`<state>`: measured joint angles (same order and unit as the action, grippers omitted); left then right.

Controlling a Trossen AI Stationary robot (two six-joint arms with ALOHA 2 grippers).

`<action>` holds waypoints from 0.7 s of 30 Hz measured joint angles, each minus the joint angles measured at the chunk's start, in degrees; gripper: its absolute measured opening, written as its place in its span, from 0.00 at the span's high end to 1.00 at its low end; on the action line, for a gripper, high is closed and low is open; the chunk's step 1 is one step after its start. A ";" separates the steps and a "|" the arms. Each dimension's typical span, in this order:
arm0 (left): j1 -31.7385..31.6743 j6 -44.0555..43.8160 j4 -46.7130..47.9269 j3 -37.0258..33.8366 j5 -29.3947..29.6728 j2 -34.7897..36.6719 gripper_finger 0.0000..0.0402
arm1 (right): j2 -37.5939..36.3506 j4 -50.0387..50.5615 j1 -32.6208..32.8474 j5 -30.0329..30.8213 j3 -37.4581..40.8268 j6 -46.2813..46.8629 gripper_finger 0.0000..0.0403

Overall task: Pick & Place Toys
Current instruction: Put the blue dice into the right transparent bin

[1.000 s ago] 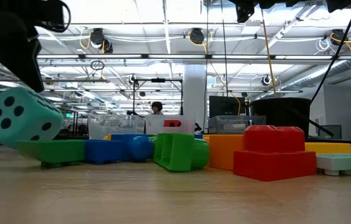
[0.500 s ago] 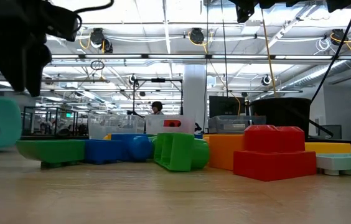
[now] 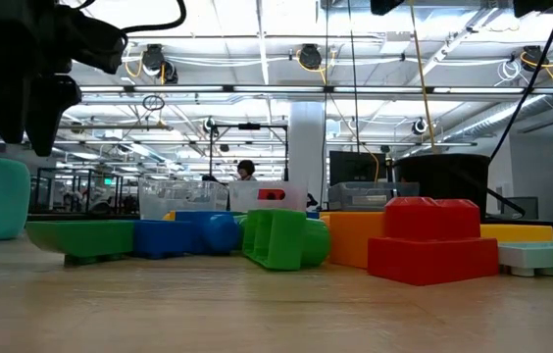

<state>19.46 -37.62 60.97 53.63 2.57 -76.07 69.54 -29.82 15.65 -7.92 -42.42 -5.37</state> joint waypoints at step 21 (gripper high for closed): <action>2.82 -6.69 23.98 1.31 -7.52 0.63 0.21 | 4.13 -10.65 9.47 4.72 0.01 -7.77 0.17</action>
<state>22.28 -44.30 84.95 54.94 -4.96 -75.44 73.67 -40.47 25.12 -3.20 -42.41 -13.14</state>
